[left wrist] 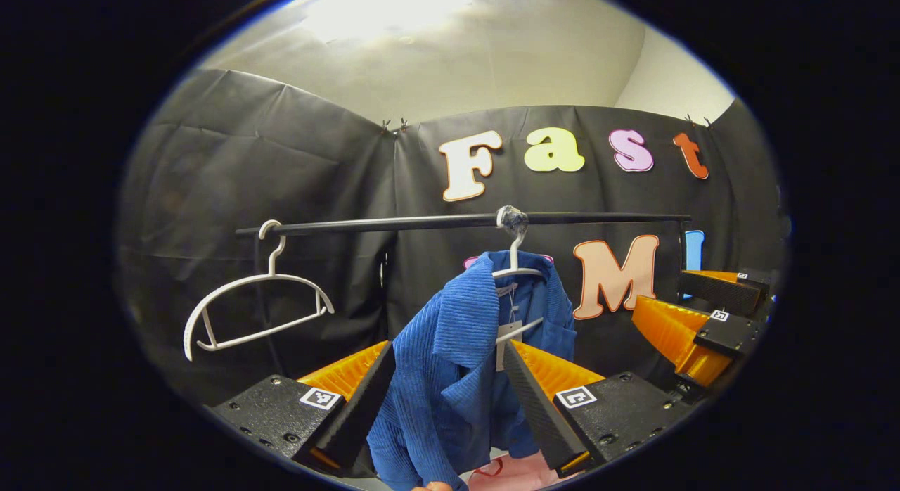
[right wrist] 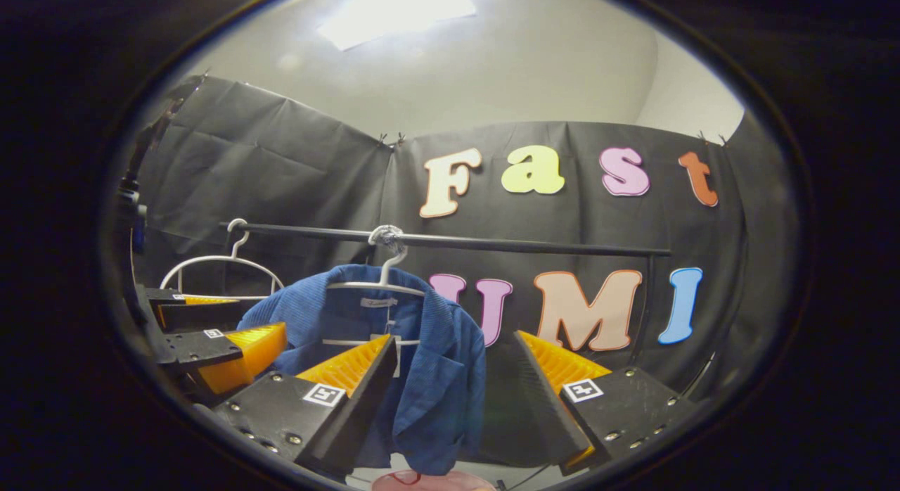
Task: Grasp the clothes on the hanger with both hands and then place them into the laundry hamper below.
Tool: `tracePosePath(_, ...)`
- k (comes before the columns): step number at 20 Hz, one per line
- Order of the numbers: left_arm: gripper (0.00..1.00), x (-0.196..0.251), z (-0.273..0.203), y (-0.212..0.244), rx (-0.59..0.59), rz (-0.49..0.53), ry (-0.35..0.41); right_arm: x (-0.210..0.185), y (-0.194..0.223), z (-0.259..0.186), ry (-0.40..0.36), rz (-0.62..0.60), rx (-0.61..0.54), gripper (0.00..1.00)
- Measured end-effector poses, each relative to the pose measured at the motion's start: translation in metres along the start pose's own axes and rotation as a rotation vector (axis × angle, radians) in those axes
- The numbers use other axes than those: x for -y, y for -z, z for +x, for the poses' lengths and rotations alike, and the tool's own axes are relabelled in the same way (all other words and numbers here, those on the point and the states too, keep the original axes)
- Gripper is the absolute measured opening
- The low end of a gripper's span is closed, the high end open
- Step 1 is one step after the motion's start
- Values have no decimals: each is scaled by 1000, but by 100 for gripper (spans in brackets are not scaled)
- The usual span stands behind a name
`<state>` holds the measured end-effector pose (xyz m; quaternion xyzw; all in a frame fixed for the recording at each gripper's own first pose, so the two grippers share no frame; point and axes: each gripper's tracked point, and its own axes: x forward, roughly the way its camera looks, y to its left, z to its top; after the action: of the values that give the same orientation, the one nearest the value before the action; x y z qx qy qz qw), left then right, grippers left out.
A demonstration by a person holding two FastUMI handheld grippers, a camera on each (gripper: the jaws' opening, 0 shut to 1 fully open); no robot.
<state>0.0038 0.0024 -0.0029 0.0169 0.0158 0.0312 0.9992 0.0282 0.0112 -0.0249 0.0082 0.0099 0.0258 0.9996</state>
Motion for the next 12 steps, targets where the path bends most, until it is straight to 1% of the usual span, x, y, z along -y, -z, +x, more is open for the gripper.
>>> tracePosePath(5, 94, -9, 1, 1, -5, 6, -23, -6, 13, 23, -21, -6, -13, 93)
tracePosePath(6, 94, -10, 1, 0, -3, 1, -20, -8, 15, 28, -26, -5, -16, 96)
tracePosePath(7, 94, -10, 1, 0, -5, -5, -21, -9, 18, 35, -30, -2, -19, 96)
tracePosePath(8, 94, -12, 1, 0, -7, -7, -26, -11, 21, 41, -33, 3, -22, 93)
tracePosePath(9, 94, -16, 1, 1, -8, -5, -37, -12, 24, 47, -38, 9, -25, 96)
tracePosePath(10, 94, -19, 1, 1, -8, -1, -48, -13, 26, 54, -41, 13, -27, 94)
tracePosePath(12, 93, -24, 1, 1, -8, 9, -66, -12, 30, 71, -37, 5, -23, 93)
